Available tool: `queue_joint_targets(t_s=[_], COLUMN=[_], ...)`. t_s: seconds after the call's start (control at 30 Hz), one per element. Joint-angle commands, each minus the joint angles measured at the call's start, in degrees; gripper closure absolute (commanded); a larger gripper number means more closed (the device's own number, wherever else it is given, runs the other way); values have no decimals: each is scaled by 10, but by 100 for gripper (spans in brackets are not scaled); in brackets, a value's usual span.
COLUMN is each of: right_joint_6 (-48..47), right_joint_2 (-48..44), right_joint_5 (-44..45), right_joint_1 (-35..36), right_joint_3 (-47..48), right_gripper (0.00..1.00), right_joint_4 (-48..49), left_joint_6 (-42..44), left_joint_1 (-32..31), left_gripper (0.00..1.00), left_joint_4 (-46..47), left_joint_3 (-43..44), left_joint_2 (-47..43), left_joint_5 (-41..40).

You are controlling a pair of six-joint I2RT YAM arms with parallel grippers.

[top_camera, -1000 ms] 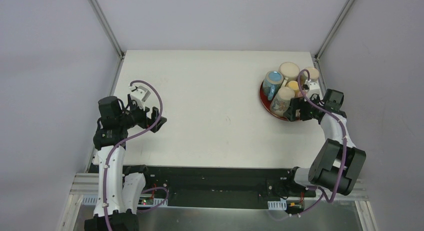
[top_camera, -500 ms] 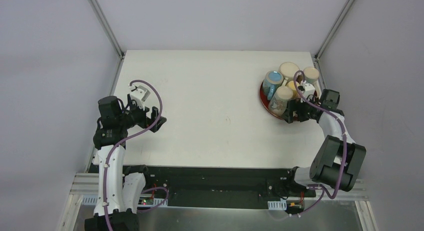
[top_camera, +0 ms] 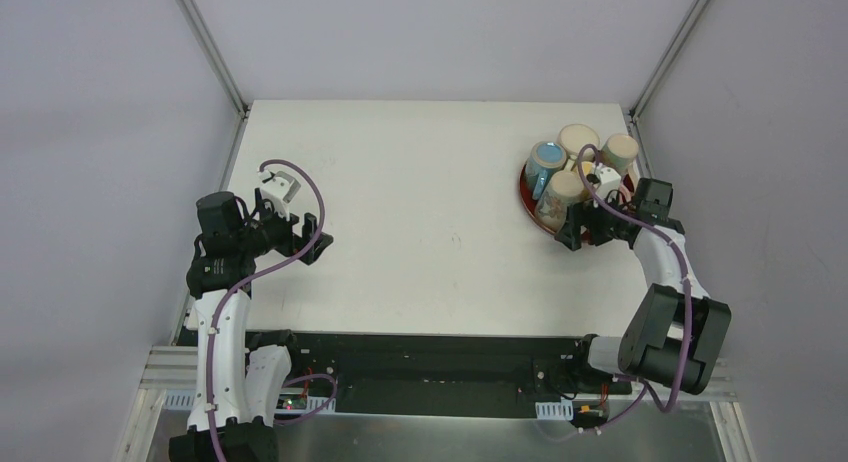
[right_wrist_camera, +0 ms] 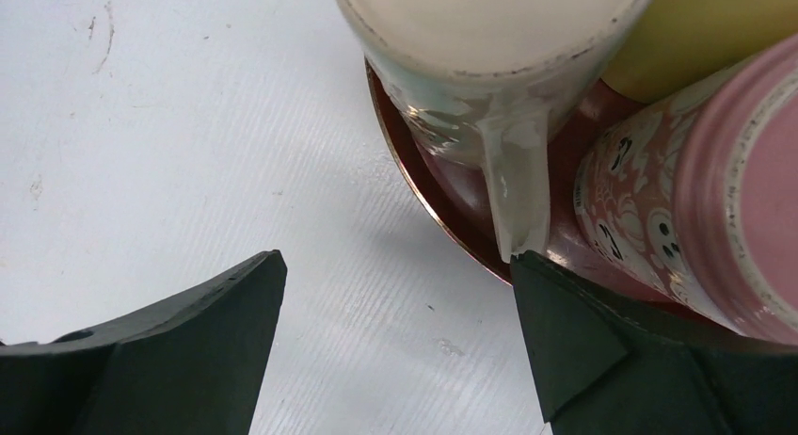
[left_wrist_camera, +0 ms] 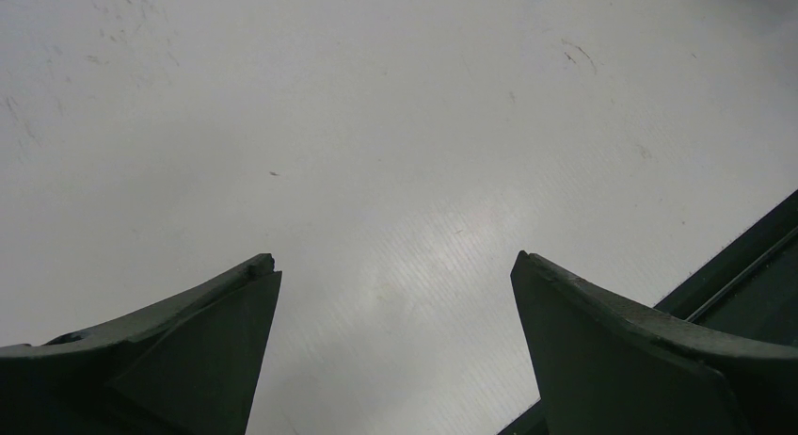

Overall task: Turn the mug right side up
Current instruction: Turn over the cup on the tray.

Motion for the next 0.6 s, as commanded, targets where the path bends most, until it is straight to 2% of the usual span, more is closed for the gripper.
queue_joint_targets(t_s=[0.0, 0.2, 0.57], right_joint_6=[-9, 13, 8], right_joint_2=[-37, -35, 11], right_joint_5=[-10, 13, 5], right_joint_1=[7, 7, 23], right_joint_3=[-8, 2, 43], right_gripper=[1, 1, 1], right_joint_4=[12, 45, 46], left_joint_6=[7, 7, 8], left_joint_1=[8, 9, 15], left_gripper=[0, 0, 0], left_joint_4=[18, 18, 18], left_joint_3=[-2, -2, -3], left_joint_2=[-4, -7, -7], left_joint_5=[25, 24, 28])
